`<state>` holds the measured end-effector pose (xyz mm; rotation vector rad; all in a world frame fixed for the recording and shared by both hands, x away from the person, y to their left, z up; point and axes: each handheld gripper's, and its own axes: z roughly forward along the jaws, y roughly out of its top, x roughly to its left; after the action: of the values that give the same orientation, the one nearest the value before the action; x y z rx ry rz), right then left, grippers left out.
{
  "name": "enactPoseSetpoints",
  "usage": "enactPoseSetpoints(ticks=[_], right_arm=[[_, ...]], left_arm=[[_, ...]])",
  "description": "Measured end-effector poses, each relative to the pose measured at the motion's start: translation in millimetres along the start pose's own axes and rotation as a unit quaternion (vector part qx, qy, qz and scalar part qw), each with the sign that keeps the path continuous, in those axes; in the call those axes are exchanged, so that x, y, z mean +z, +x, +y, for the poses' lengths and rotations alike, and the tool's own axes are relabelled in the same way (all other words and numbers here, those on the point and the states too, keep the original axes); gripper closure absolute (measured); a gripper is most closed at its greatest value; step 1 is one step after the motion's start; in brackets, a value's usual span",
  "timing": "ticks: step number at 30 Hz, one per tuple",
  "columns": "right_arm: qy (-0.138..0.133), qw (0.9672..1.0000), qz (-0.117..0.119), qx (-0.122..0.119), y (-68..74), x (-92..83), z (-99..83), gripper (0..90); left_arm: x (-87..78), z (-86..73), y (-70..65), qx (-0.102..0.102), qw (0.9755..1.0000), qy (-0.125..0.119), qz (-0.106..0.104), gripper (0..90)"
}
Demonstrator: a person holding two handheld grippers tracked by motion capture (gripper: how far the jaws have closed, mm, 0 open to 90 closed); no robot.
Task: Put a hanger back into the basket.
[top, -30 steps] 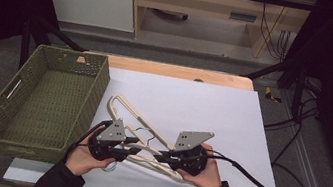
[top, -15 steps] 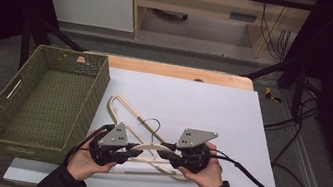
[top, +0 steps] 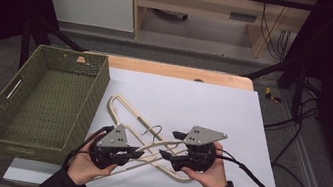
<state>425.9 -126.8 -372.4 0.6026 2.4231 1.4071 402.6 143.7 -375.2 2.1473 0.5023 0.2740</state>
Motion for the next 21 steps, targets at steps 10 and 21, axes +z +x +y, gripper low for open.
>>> enactPoseSetpoints(ticks=[10, 21], right_arm=[[-0.04, 0.9953, -0.076, 0.044, -20.1, -34.8, -7.1, 10.5], [-0.065, 0.9827, -0.139, 0.104, -39.9, -70.4, -31.0, 2.4]], left_arm=[[-18.7, 4.1, 4.1, -0.022, 0.9986, -0.029, 0.037, 86.1], [-58.2, 22.4, 7.6, -0.02, 0.9955, -0.07, 0.061, 86.1]])
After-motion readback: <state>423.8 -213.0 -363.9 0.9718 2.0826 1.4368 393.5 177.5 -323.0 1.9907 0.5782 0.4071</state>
